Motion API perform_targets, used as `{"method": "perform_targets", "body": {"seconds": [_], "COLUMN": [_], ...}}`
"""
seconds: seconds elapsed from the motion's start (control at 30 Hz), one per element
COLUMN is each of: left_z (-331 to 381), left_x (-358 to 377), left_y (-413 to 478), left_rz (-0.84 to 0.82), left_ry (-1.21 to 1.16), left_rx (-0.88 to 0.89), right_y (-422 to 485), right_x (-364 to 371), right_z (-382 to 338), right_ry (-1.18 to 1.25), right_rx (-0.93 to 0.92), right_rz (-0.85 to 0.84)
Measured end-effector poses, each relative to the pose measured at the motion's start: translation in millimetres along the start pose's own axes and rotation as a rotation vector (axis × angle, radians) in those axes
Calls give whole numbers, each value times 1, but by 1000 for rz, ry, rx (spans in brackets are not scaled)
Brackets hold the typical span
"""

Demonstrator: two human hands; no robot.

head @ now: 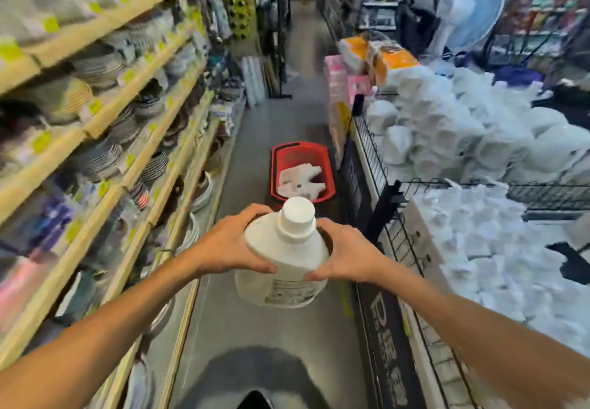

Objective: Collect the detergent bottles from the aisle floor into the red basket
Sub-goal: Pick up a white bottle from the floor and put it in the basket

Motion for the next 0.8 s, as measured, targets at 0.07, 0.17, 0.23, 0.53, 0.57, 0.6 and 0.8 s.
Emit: {"method": "perform_targets", "body": {"seconds": [0.07, 0.17, 0.23, 0.53, 0.57, 0.6, 0.8], "left_z": [-24, -65, -89, -187, -193, -199, -235], "left_x": [-22, -53, -71, -143, -149, -155, -178], "left_y": [25, 70, 100, 245, 265, 286, 419], "left_rz": [23, 10, -5, -102, -120, -140, -190], "left_ry": [-41, -52, -53, -61, -52, -42, 24], "left_rx": [-35, -54, -47, -74, -69, -71, -84], "right_y": [48, 120, 162, 335, 352, 369, 473], "right_x": [-5, -8, -6, -9, -14, -19, -63], "right_z": [3, 9, 16, 53, 60, 68, 127], "right_ry": [12, 14, 38, 78, 88, 92, 80], "right_rx": [-13, -26, -6, 56, 70, 84, 133], "right_rz": [-29, -71, -78, -55, -48, -43, -9]}}
Point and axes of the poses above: each hand's wrist, its own y-axis towards the middle knuckle, its own x-axis out of the palm, z = x × y, the point moved 5 cm from there along y, towards the middle knuckle, and after that the axes turned 2 degrees about y, right-handed, at the moved point
